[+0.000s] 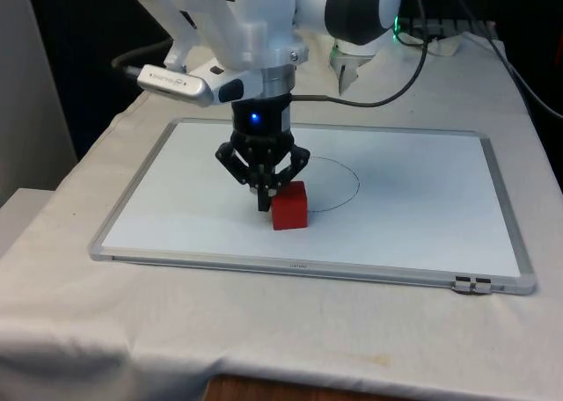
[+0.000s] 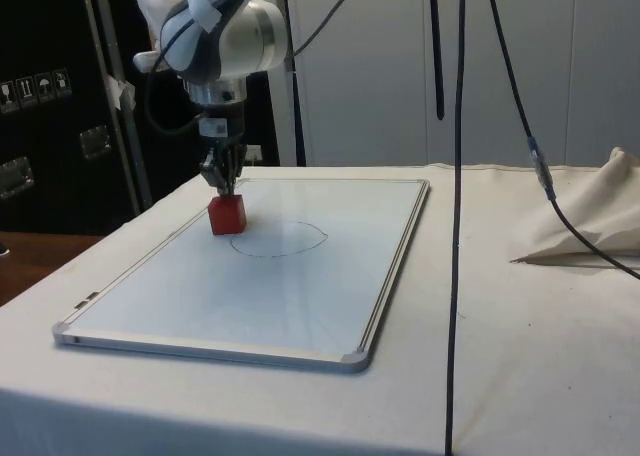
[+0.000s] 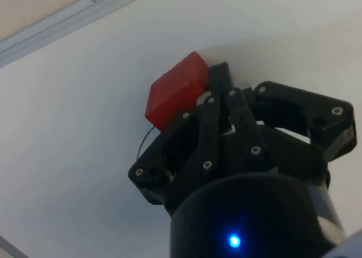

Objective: Push the cube into the marked area.

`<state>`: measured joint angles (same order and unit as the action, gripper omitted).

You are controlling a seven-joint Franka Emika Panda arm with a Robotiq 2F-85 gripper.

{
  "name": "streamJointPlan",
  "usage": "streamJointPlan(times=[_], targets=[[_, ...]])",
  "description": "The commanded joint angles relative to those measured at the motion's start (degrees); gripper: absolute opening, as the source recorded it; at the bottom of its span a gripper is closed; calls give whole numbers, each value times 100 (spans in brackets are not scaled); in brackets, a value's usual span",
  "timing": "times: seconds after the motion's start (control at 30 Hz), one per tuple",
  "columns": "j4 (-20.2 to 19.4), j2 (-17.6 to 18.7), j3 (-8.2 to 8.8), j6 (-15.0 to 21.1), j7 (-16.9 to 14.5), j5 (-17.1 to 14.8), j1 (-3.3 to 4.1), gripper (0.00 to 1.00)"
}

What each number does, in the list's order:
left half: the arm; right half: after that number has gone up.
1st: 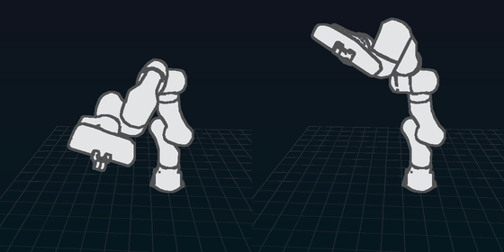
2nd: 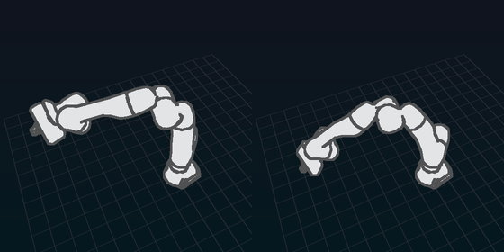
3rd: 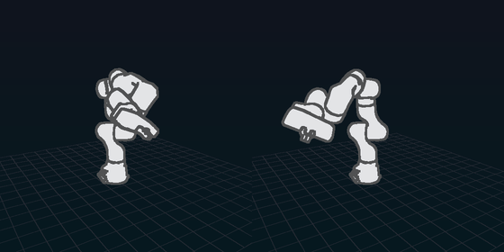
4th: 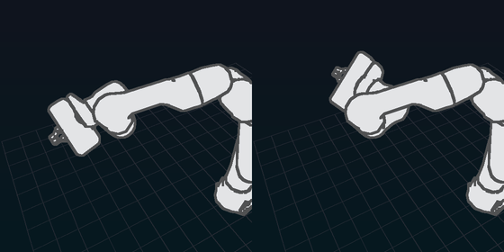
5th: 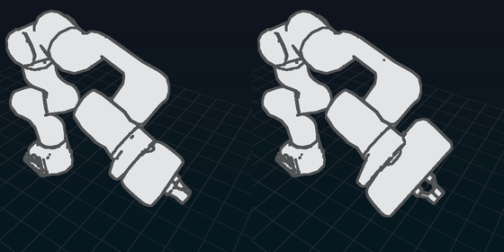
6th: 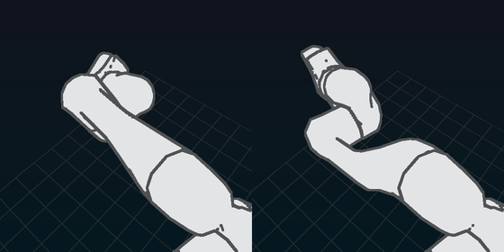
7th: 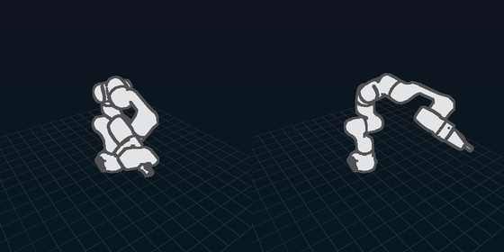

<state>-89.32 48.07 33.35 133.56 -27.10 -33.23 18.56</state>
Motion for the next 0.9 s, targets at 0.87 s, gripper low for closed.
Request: streamJointPlan(times=[0.87], targets=[[-315,-407,-149,-40,447,378,498,0]])
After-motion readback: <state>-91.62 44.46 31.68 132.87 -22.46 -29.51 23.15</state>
